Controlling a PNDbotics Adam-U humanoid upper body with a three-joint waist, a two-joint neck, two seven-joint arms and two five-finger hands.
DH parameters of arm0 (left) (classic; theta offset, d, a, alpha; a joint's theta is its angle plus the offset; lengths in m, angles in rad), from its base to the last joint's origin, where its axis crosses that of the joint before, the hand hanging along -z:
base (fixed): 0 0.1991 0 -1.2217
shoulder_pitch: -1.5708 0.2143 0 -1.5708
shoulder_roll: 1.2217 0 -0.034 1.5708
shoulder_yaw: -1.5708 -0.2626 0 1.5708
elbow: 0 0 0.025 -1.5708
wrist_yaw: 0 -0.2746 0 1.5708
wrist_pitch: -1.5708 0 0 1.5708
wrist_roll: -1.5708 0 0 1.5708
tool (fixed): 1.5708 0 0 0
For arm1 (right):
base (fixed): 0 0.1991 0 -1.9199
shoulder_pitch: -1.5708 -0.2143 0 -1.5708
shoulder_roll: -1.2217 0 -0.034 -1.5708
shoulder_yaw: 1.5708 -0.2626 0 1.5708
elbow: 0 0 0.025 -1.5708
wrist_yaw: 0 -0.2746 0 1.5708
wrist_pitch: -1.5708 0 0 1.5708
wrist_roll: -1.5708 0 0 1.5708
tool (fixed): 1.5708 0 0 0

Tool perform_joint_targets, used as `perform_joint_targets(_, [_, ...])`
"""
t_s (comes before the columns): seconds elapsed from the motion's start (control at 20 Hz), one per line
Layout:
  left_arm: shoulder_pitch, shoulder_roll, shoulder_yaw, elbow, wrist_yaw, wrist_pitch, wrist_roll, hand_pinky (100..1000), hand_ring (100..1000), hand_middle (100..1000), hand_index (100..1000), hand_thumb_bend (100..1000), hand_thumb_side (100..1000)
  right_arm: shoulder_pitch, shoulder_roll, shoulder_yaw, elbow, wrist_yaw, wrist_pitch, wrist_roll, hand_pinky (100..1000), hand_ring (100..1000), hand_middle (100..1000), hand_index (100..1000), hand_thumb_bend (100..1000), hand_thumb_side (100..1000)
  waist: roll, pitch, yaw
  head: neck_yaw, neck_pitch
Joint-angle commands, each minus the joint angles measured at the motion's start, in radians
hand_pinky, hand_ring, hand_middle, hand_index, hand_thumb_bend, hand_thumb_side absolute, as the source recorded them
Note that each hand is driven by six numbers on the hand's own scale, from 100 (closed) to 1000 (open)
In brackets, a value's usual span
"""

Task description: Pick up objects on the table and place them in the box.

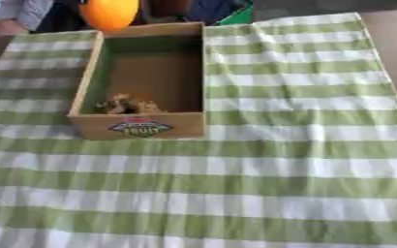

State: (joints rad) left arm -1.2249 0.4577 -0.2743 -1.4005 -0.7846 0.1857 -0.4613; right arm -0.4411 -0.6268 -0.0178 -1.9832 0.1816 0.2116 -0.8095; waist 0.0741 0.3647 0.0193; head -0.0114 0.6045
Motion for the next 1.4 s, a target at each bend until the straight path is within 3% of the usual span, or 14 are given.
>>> perform_joint_targets(0.05, [-0.026,-0.013,0.002,0.039,-0.004,-0.01,0.043,537,441,474,397,100,479,-0.017,-0.008,-0.004,-0.017,-0.008,0.0,0.003,689,669,656,800,100,818,-0.005,-0.017,-0.005,0.003,-0.016])
perform_joint_targets(0.65, [-0.007,-0.073,-0.031,0.205,0.045,-0.084,0.099,572,460,498,426,100,456,-0.027,0.006,-0.003,-0.017,-0.011,-0.001,0.006,690,668,656,799,100,817,-0.006,-0.001,-0.02,0.007,-0.031])
perform_joint_targets(0.7, [-0.005,-0.075,-0.032,0.21,0.044,-0.086,0.099,611,518,521,455,100,430,-0.028,0.007,-0.003,-0.017,-0.011,-0.001,0.006,690,667,655,799,100,816,-0.006,0.001,-0.021,0.007,-0.03])
perform_joint_targets(1.4, [0.023,-0.108,-0.05,0.327,-0.041,-0.133,-0.107,755,704,677,642,100,340,-0.033,0.016,-0.003,-0.017,-0.016,-0.001,0.01,689,667,654,796,100,812,-0.007,0.005,-0.027,0.008,-0.03])
